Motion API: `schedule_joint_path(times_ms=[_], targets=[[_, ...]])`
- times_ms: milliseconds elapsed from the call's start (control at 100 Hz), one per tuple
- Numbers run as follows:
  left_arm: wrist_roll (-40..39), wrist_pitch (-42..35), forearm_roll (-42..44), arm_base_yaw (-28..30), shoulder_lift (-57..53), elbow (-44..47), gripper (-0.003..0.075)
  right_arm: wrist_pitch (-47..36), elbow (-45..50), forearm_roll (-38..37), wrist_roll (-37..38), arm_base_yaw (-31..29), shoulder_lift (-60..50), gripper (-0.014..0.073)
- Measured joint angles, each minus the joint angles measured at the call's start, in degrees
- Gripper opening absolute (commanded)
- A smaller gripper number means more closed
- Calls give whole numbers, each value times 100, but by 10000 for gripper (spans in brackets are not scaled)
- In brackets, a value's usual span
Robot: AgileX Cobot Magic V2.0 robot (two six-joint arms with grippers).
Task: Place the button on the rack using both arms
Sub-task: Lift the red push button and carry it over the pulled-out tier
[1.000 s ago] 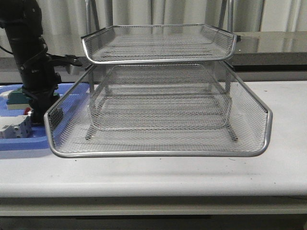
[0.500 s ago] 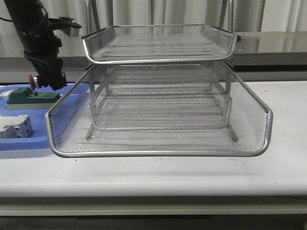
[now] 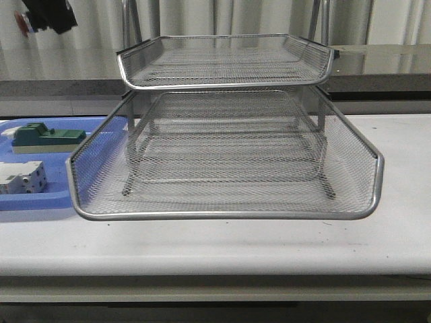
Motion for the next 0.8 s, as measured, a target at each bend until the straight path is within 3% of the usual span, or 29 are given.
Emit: schedule_joint_path(times_ms=[210,500,800], targets=[[-69,13,3,-185,-904,855,-20,0,0,0,0,0,0,-71],[-92,17,-166,-1064,-1947,2392,-20,0,0,0,0,0,0,-71],[-92,14,-576,-2114,-1960,2759,-20,0,0,0,0,0,0,-71]])
